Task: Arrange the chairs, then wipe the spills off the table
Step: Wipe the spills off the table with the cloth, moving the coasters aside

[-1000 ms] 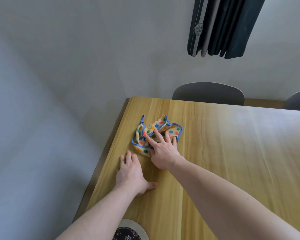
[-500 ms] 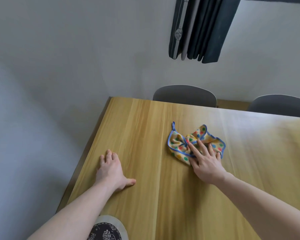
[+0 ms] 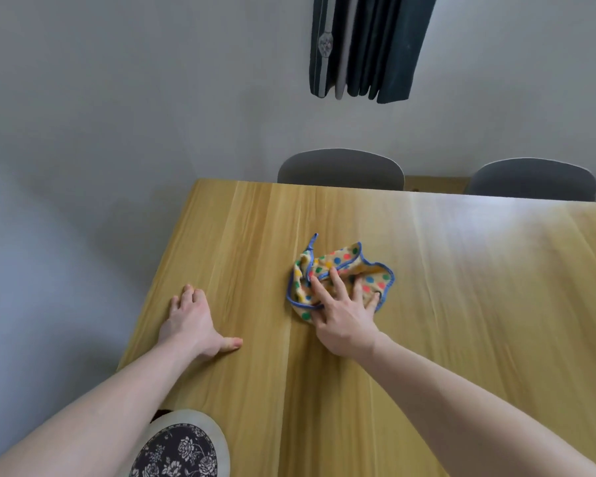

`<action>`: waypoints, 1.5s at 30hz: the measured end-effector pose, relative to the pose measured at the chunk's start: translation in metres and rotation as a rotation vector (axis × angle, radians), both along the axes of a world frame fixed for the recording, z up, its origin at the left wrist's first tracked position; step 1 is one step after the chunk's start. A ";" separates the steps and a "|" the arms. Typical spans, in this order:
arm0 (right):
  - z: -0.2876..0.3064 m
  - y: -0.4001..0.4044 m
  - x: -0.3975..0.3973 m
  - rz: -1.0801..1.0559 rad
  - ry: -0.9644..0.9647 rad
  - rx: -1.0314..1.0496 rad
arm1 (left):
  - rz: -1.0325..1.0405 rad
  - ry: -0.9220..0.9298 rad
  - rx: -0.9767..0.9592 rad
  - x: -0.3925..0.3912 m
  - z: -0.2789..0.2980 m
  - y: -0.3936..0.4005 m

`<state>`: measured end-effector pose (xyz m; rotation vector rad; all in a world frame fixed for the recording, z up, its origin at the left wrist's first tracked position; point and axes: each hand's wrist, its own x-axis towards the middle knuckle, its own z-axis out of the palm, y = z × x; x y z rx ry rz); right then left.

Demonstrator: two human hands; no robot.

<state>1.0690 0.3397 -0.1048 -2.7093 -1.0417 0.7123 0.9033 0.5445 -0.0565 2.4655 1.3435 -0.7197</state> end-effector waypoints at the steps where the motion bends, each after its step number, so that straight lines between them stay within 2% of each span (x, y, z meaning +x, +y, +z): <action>1: -0.001 -0.003 0.001 0.015 -0.003 0.011 | 0.006 0.002 0.004 -0.001 0.000 0.000; 5: -0.004 -0.034 0.012 0.051 -0.033 0.046 | -0.022 0.027 0.041 0.003 0.001 -0.010; 11: -0.004 -0.113 0.035 -0.019 -0.051 0.063 | -0.218 0.017 0.157 0.023 0.008 -0.058; 21: -0.002 -0.292 0.110 -0.254 0.007 -0.051 | -0.533 -0.077 -0.019 0.094 0.006 -0.225; 27: -0.001 -0.400 0.152 -0.390 0.052 -0.137 | -0.687 -0.052 -0.069 0.136 0.005 -0.313; 36: 0.003 -0.536 0.196 -0.601 0.096 -0.233 | -0.744 0.092 -0.007 0.164 0.005 -0.379; 41: 0.010 -0.599 0.204 -0.722 0.107 -0.285 | -0.698 0.072 0.023 0.163 0.004 -0.393; 45: 0.011 -0.616 0.196 -0.745 0.108 -0.300 | -0.663 0.059 0.024 0.162 0.003 -0.398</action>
